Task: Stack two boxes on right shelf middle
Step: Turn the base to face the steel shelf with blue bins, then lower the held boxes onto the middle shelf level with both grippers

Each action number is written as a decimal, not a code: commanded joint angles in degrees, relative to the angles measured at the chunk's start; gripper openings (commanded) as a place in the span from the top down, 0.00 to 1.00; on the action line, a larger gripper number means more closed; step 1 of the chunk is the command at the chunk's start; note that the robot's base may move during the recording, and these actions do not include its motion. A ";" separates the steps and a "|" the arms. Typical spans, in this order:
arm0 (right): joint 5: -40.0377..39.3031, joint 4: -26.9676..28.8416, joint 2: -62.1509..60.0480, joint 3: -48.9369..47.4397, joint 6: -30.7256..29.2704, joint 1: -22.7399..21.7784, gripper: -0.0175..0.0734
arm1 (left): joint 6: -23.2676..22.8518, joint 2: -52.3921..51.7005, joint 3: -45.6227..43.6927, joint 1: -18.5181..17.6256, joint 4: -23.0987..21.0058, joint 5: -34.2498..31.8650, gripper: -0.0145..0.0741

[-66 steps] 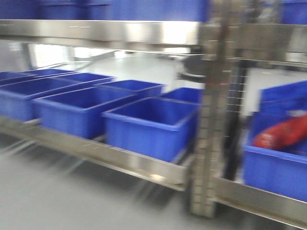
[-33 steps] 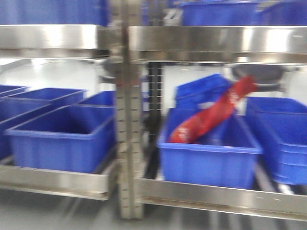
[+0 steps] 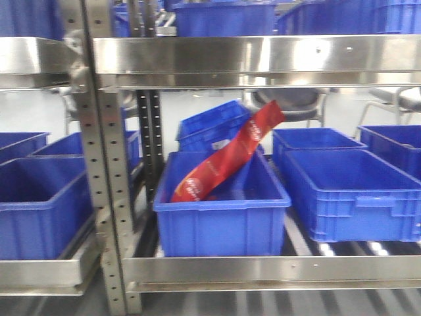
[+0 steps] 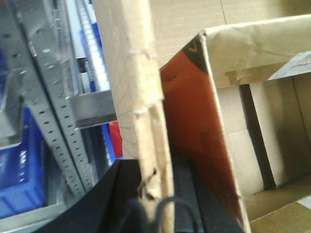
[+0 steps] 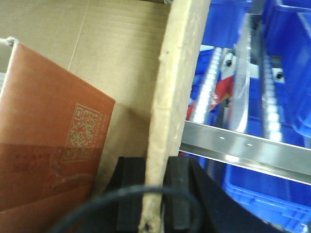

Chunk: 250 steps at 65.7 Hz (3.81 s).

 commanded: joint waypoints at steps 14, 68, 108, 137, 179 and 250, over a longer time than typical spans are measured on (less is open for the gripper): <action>-3.39 -1.73 -0.76 -0.50 -0.74 -0.50 0.98 | 0.19 -1.04 -0.83 0.00 -0.22 -2.32 0.96; -3.39 -1.73 -0.76 -0.50 -0.74 -0.50 0.98 | 0.19 -1.04 -0.83 0.00 -0.10 -2.32 0.96; -3.39 -1.73 -0.76 -0.50 -0.74 -0.50 0.98 | 0.19 -1.04 -0.83 0.00 -0.10 -2.32 0.96; -3.39 -1.73 -0.76 -0.50 -0.74 -0.50 0.98 | 0.19 -1.04 -0.83 0.00 0.96 -2.32 0.96; -3.39 -1.73 -0.76 -0.50 -0.74 -0.50 0.98 | 0.19 -1.04 -0.83 0.00 0.96 -2.32 0.96; -3.24 -1.73 -0.76 -0.50 -0.74 -0.50 0.98 | 0.19 -1.04 -0.83 0.00 0.81 -2.94 0.96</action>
